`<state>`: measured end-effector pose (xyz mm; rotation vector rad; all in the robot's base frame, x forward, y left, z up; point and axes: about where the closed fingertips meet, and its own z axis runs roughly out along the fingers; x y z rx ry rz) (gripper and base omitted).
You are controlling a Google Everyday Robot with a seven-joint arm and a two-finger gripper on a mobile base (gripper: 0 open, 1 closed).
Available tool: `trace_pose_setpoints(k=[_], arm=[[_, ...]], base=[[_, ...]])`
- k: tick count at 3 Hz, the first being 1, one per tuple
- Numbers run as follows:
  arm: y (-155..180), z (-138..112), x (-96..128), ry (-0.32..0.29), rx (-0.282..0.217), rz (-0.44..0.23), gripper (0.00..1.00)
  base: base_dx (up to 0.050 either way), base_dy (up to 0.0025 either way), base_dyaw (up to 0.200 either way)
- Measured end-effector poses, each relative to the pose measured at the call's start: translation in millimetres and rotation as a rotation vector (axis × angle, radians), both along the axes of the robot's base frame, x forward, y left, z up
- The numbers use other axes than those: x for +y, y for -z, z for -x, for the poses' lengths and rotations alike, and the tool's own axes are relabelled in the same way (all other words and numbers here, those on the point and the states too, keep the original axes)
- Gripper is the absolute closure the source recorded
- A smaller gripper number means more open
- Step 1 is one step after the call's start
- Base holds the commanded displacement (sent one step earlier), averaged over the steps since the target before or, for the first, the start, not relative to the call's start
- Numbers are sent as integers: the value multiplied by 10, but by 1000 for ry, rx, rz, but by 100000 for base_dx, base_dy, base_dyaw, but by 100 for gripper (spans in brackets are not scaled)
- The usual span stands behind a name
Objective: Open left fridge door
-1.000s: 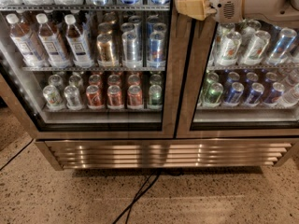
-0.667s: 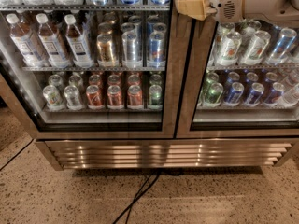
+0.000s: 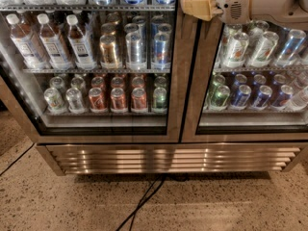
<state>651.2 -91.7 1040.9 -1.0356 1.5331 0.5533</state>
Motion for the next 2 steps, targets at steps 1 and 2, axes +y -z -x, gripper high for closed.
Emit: trace_pose_setpoints(k=[1, 2], arm=[[-71, 14, 18, 2, -20, -9, 100], [-61, -1, 19, 2, -20, -9, 100]], base=[[0, 0, 0], [0, 0, 0]])
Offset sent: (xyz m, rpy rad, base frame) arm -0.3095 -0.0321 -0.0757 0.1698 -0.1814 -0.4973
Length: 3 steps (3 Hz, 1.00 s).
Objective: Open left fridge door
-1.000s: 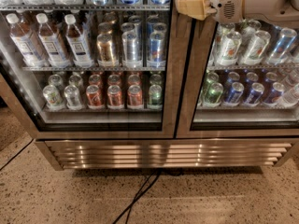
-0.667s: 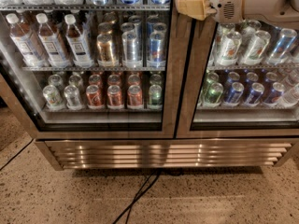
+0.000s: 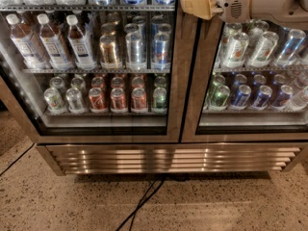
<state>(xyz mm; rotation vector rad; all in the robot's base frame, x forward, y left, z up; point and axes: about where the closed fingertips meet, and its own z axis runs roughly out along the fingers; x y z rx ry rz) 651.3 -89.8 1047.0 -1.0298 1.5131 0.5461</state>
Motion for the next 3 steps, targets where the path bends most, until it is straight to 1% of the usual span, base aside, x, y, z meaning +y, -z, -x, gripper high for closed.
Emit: trace_pose_setpoints(k=[1, 3], arm=[[22, 33, -3, 11, 0, -5, 100], [34, 15, -3, 18, 0, -9, 100]], base=[[0, 0, 0], [0, 0, 0]])
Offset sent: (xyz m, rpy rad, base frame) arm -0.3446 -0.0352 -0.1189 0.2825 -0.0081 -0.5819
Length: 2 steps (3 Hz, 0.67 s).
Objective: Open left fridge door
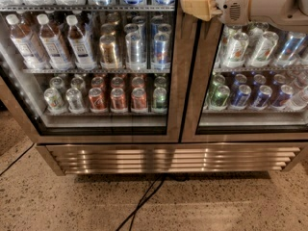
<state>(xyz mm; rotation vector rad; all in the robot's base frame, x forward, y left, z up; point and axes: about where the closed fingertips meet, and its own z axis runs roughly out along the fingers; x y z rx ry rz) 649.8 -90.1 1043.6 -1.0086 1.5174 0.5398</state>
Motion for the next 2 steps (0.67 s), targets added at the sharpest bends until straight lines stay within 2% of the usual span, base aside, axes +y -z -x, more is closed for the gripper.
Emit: trace_pose_setpoints(k=[2], arm=[[-37, 14, 5, 10, -16, -12, 100]], base=[[0, 0, 0]])
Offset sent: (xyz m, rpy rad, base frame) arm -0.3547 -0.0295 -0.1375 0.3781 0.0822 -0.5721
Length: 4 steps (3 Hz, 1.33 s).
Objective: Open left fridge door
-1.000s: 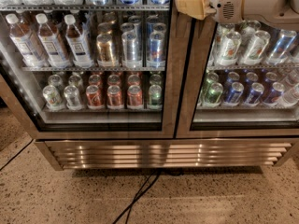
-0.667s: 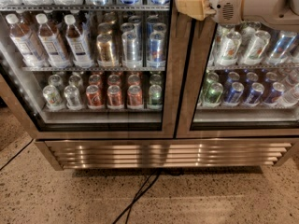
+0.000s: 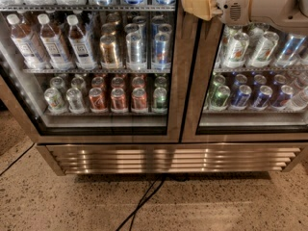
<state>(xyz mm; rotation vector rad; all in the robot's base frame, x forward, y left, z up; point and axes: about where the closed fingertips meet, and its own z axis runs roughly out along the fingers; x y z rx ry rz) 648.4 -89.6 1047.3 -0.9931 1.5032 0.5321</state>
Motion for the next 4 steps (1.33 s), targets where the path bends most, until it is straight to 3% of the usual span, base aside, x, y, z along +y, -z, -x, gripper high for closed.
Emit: trace_pose_setpoints(k=[4], arm=[[-40, -42, 13, -31, 4, -2, 100]], base=[[0, 0, 0]])
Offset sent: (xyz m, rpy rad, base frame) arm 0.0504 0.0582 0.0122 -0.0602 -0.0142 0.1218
